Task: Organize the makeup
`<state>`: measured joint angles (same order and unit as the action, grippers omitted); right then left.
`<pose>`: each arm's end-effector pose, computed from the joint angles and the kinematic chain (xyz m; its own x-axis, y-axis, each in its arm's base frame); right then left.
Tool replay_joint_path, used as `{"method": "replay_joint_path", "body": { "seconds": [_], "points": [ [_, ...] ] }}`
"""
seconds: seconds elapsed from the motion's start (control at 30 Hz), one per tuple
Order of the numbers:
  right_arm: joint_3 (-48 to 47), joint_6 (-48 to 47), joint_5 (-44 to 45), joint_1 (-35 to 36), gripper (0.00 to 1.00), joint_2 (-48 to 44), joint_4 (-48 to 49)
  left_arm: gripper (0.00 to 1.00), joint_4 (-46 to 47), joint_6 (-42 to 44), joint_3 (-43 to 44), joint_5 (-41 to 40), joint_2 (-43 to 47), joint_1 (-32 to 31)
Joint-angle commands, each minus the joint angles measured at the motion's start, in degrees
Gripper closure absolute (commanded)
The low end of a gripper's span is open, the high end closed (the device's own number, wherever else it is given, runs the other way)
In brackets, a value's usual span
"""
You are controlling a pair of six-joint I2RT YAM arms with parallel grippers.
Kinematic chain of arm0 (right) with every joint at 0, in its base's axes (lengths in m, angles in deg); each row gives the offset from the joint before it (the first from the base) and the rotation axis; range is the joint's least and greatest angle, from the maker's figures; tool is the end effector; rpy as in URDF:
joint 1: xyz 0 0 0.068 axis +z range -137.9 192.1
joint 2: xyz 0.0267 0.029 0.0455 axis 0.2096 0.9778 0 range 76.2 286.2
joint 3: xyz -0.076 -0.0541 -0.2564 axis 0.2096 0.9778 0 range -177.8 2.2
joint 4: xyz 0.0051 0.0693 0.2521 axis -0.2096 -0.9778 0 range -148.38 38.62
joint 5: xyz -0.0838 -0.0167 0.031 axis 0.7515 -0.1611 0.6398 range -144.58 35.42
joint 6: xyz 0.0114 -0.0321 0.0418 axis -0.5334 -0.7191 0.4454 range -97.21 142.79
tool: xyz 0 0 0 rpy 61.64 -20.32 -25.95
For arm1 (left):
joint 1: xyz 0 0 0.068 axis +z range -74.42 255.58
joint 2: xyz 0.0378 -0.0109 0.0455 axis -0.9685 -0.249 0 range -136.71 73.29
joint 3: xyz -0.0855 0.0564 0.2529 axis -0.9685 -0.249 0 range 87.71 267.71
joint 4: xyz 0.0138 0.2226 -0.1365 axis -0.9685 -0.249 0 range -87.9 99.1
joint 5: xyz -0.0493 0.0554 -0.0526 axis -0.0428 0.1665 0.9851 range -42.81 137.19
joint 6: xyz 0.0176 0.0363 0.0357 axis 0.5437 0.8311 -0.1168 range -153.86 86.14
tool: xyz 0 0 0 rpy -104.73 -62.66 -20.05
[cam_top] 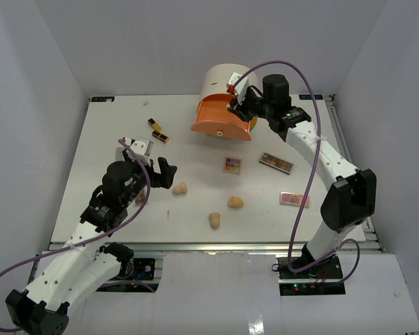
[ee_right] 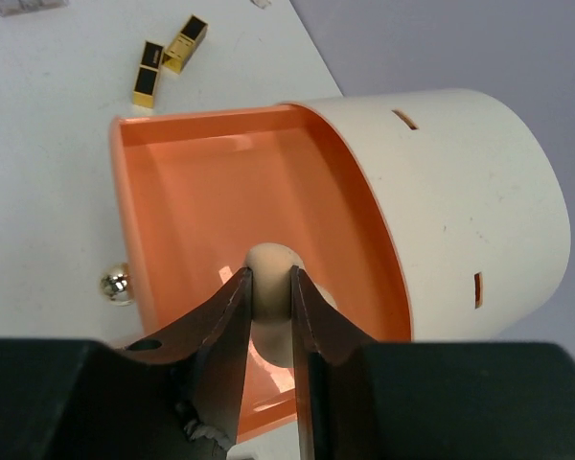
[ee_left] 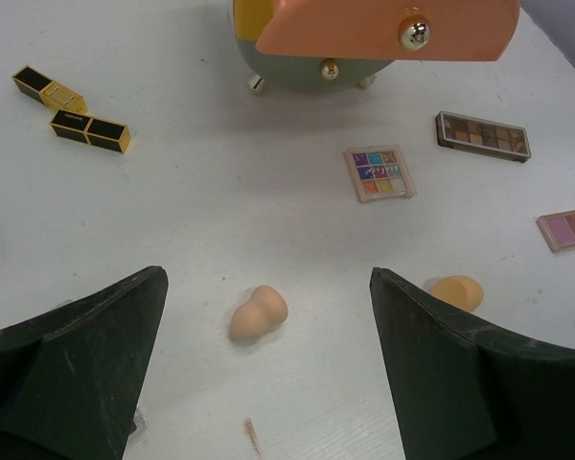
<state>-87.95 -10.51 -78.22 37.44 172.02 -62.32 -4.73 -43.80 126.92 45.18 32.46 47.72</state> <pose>0.3542 0.1837 0.3812 0.1899 -0.4665 -0.8639 -0.7599 0.4873 -0.4302 0.1530 -0.0795 0.3100 -0.3075 -0.0325 -0.9510 0.3900 0.9073 -0.1572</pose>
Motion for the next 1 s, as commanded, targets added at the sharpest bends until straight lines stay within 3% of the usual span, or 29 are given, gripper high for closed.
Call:
{"method": "replay_joint_path", "body": {
  "seconds": [0.0, 0.3, 0.53, 0.63, 0.83, 0.97],
  "points": [
    [-3.71, 1.54, 3.93, -0.12, 0.63, 0.77, 4.70, 0.02, -0.50, 0.09, -0.21, 1.81, -0.80, 0.35],
    [-0.99, 2.13, 4.34, -0.21, 0.34, -0.69, 5.49, 0.02, -1.12, -2.28, -0.01, 7.40, -4.40, 0.35],
    [2.19, 10.10, -4.61, -3.70, 0.34, -9.92, 5.36, 0.06, -5.47, -11.40, 1.49, 8.73, -9.02, 0.35],
    [8.64, 14.48, -13.51, -7.64, 0.32, -17.67, 5.49, 0.10, -7.31, -15.41, 1.53, 8.64, -10.85, 0.35],
    [31.09, 16.97, -33.25, -13.88, 0.30, -34.40, 10.09, 0.22, -10.06, -18.70, 1.13, 5.38, -16.23, 0.35],
    [47.17, 18.53, -38.65, -18.18, 0.28, -41.56, 19.06, 0.32, -10.61, -19.21, 2.06, 4.45, -22.69, 0.35]
  ]
}}
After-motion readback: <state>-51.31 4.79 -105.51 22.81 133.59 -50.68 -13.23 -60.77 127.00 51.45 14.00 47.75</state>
